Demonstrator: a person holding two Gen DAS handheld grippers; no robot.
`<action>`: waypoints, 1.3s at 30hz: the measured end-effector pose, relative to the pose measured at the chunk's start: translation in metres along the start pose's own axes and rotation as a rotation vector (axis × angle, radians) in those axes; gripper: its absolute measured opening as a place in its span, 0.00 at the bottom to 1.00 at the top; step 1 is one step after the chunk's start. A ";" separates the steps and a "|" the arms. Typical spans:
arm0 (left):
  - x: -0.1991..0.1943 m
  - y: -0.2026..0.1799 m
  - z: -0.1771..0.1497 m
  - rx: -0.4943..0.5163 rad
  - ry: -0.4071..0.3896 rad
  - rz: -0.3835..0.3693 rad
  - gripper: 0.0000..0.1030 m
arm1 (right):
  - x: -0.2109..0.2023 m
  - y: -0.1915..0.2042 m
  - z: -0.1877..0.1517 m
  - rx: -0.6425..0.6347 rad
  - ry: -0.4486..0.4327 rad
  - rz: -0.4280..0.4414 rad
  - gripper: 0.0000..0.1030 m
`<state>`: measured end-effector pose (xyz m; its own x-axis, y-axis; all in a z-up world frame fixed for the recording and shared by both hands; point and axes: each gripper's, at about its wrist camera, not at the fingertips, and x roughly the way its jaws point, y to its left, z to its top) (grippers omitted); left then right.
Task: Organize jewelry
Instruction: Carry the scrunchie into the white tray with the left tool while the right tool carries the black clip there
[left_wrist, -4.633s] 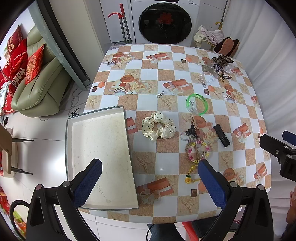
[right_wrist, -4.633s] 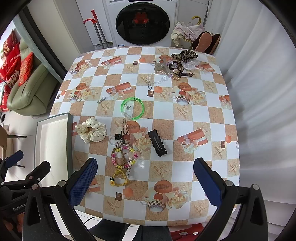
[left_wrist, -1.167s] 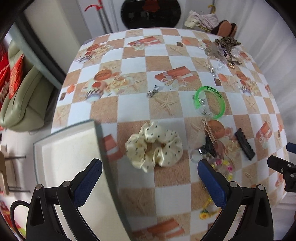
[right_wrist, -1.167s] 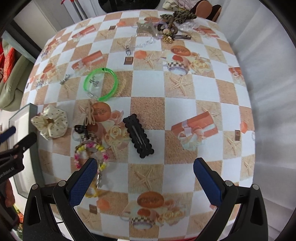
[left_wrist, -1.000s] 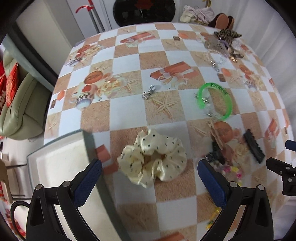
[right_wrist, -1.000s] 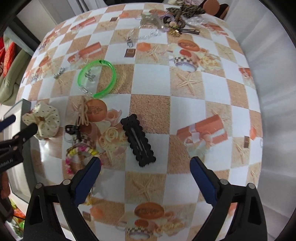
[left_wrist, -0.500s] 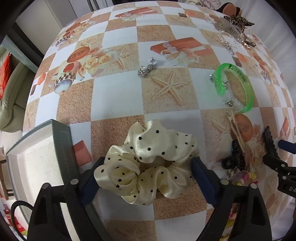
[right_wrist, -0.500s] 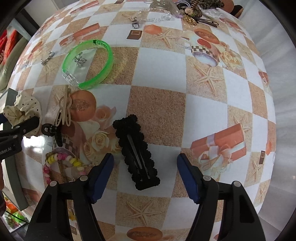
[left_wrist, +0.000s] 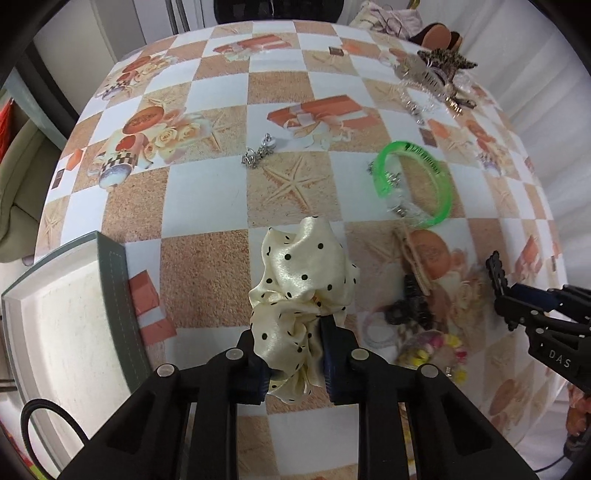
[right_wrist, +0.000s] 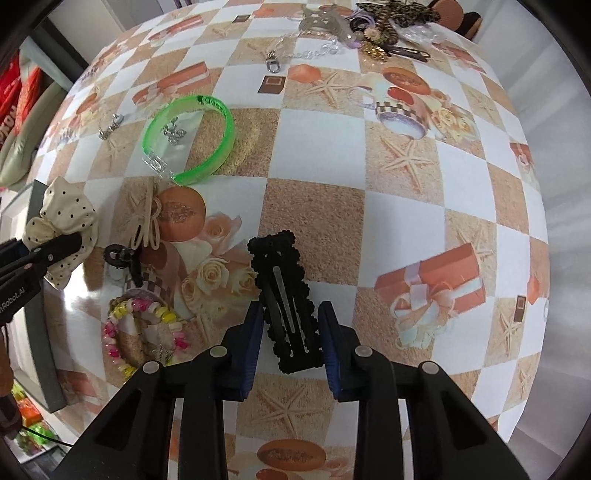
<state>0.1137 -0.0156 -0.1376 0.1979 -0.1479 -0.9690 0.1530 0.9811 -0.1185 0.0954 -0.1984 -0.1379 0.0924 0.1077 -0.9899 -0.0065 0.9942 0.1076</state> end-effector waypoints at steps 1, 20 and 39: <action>-0.005 -0.002 0.000 -0.006 -0.008 -0.004 0.26 | -0.005 -0.004 -0.005 0.009 -0.001 0.006 0.32; -0.111 0.072 -0.065 -0.207 -0.142 -0.012 0.26 | -0.104 0.069 -0.017 -0.027 -0.051 0.218 0.32; -0.111 0.218 -0.119 -0.503 -0.181 0.141 0.26 | -0.093 0.303 0.036 -0.394 -0.044 0.352 0.32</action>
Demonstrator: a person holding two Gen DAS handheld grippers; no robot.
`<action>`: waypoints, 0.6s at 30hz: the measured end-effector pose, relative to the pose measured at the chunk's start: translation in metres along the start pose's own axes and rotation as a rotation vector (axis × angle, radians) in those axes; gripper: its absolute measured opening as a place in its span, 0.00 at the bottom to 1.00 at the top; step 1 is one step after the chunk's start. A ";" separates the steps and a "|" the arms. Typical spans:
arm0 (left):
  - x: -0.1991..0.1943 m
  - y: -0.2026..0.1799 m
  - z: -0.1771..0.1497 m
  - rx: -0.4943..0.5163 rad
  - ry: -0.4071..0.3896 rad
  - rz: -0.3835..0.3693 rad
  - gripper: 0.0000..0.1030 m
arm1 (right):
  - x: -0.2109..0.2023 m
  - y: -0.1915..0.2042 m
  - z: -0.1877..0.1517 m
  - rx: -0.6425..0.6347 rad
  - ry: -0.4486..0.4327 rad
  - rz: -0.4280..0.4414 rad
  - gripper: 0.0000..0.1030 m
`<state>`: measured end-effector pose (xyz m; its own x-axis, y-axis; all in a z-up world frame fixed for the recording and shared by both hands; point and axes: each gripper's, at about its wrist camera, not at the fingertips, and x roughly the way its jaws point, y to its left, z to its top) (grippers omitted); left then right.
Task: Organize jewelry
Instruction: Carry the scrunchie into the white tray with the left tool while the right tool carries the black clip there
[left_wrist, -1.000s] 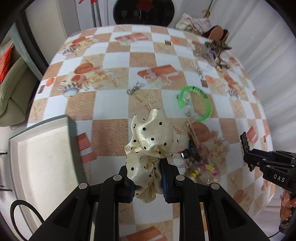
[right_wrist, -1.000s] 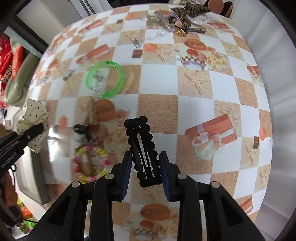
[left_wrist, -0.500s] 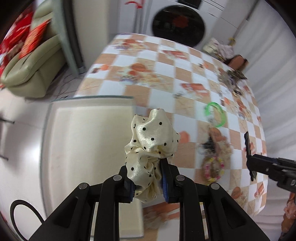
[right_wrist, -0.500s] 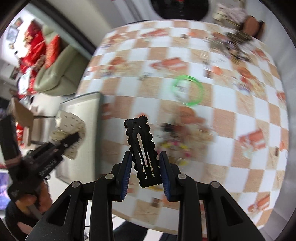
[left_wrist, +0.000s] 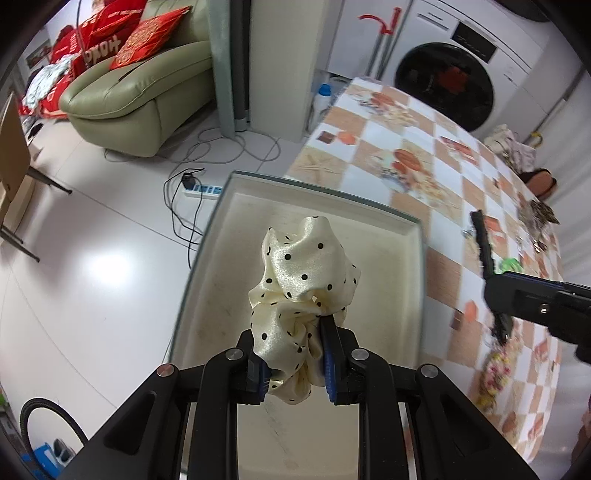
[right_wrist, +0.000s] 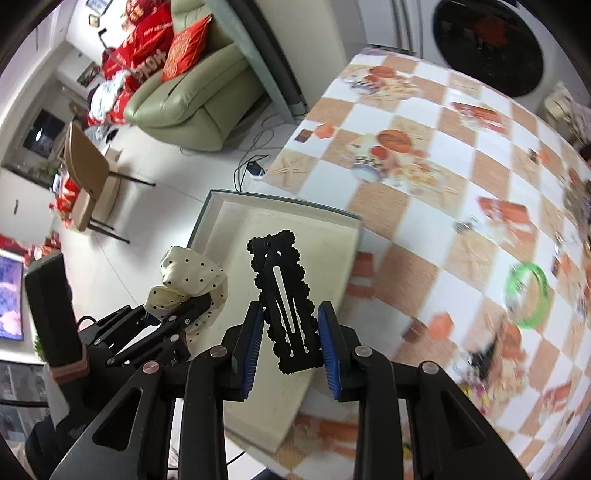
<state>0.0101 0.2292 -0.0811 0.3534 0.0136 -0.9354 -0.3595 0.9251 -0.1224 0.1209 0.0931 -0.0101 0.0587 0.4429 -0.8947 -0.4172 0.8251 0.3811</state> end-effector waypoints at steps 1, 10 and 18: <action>0.007 0.003 0.003 -0.006 0.001 0.006 0.26 | 0.007 0.003 0.004 -0.004 0.006 -0.006 0.32; 0.051 0.012 0.017 -0.020 0.026 0.034 0.26 | 0.083 0.001 0.034 0.024 0.064 -0.061 0.32; 0.075 0.007 0.017 0.001 0.052 0.069 0.26 | 0.120 -0.015 0.043 0.066 0.104 -0.078 0.32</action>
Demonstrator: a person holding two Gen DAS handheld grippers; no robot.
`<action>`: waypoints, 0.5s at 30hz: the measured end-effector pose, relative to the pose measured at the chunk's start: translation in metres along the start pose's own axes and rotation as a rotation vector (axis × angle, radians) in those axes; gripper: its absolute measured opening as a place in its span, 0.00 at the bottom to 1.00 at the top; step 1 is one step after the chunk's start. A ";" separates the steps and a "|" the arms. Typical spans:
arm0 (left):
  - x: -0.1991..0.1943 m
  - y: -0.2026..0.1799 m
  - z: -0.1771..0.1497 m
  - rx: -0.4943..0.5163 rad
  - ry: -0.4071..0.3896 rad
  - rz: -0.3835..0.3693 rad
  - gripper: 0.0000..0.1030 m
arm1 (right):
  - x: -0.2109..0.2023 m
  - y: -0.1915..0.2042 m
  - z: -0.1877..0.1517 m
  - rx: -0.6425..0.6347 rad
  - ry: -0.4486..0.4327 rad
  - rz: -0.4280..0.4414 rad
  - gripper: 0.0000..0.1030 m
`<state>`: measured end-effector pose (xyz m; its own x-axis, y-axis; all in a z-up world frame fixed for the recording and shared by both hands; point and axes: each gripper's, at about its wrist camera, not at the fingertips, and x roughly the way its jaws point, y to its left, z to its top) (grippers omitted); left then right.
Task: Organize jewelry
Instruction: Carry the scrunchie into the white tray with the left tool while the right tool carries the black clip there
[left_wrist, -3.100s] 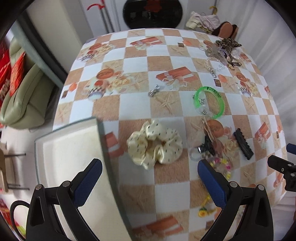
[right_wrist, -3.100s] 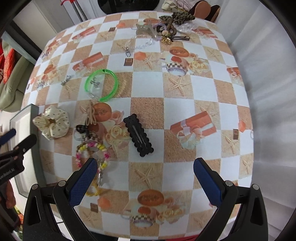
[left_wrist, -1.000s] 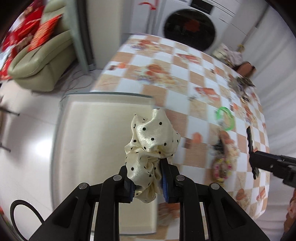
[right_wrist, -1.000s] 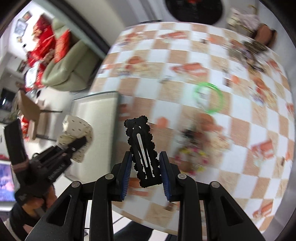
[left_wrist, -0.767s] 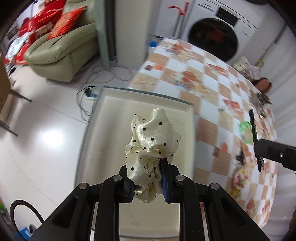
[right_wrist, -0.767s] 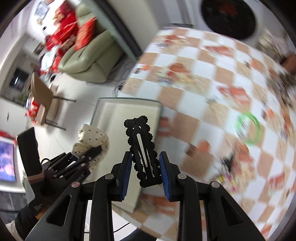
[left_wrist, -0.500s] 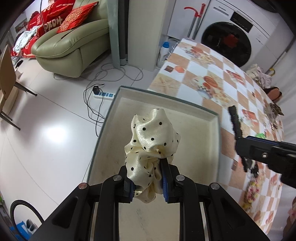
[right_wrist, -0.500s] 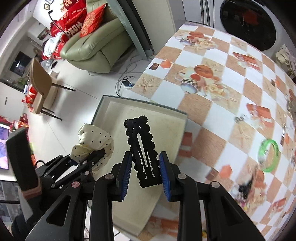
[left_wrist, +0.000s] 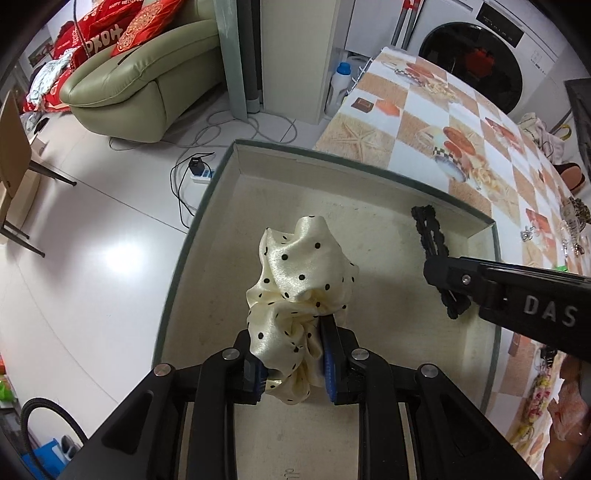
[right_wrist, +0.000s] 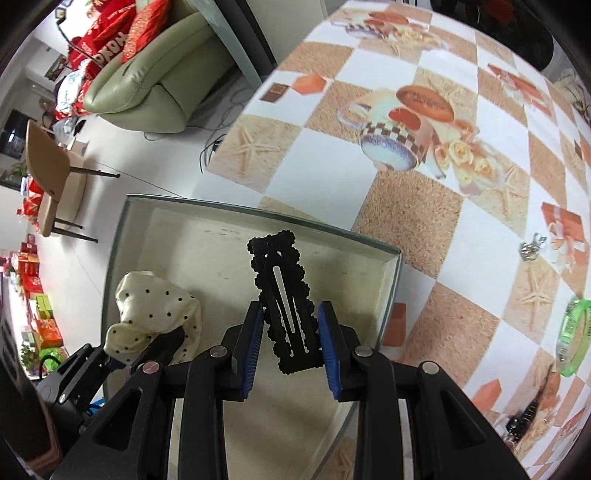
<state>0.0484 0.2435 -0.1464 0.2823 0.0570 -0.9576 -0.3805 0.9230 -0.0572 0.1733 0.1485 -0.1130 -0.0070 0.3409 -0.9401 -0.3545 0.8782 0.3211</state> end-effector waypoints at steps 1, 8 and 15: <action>0.001 -0.002 0.000 0.005 -0.003 0.006 0.27 | 0.004 0.000 0.001 -0.002 0.005 -0.004 0.32; 0.002 -0.007 -0.001 0.016 -0.021 0.054 0.66 | 0.008 0.005 0.002 -0.053 0.005 -0.018 0.34; -0.001 -0.011 -0.005 0.031 -0.008 0.074 0.66 | 0.005 -0.001 0.002 -0.030 0.018 0.029 0.43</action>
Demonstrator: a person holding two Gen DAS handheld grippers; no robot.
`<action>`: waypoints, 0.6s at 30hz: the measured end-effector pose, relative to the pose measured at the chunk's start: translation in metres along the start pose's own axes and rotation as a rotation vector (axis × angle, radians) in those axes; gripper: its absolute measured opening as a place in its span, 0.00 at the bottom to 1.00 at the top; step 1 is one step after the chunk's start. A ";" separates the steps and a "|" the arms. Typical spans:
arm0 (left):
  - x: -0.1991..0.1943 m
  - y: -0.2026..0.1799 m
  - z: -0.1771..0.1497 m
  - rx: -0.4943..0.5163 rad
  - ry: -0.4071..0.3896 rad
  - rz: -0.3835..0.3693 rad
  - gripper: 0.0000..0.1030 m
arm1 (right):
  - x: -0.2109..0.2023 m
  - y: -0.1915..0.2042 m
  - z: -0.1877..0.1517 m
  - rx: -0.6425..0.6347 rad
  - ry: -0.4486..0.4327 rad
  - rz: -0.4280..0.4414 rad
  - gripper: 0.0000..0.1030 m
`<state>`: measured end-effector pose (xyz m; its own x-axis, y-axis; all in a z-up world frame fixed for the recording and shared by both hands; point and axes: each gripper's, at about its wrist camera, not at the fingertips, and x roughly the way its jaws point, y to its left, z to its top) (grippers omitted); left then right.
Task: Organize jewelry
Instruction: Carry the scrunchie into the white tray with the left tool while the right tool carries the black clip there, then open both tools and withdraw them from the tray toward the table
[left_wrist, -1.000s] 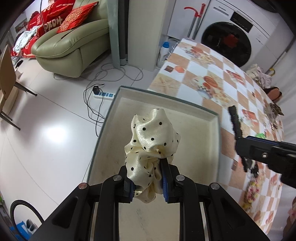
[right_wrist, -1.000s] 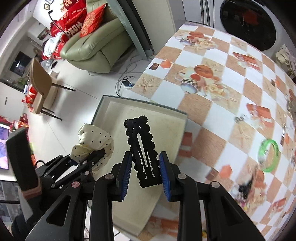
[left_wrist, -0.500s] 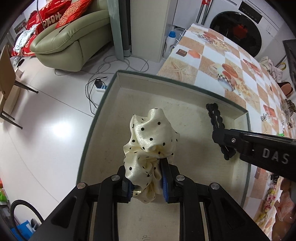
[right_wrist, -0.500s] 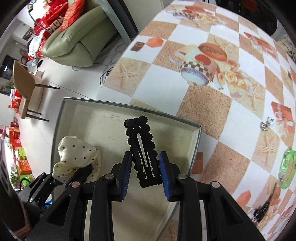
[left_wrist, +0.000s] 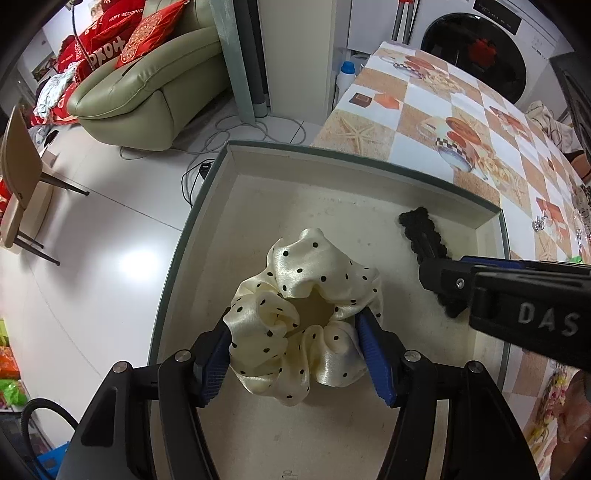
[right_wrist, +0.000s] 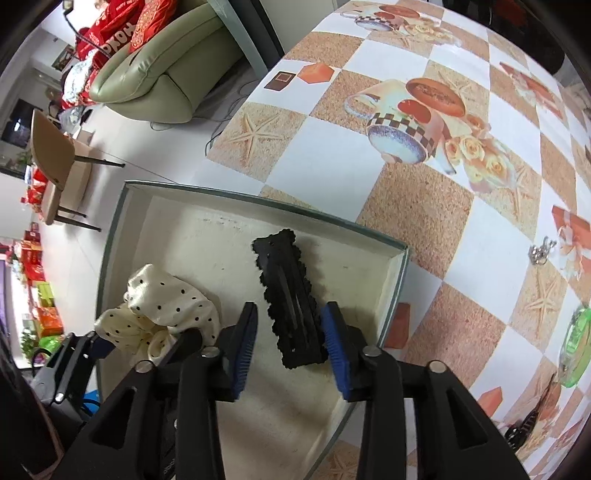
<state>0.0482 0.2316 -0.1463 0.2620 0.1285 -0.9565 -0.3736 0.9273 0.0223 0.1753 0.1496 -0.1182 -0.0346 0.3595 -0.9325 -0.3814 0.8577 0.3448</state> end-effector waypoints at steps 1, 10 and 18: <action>-0.001 0.000 0.000 -0.003 0.001 0.003 0.66 | -0.004 -0.002 -0.001 0.007 -0.007 0.011 0.44; -0.018 0.004 -0.005 -0.035 -0.029 0.021 1.00 | -0.041 -0.007 -0.008 0.062 -0.085 0.126 0.65; -0.034 0.002 -0.010 -0.020 -0.043 0.027 1.00 | -0.068 -0.013 -0.018 0.104 -0.120 0.186 0.78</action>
<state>0.0299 0.2261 -0.1165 0.2898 0.1688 -0.9421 -0.3987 0.9161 0.0416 0.1657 0.1075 -0.0617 0.0171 0.5504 -0.8347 -0.2810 0.8038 0.5243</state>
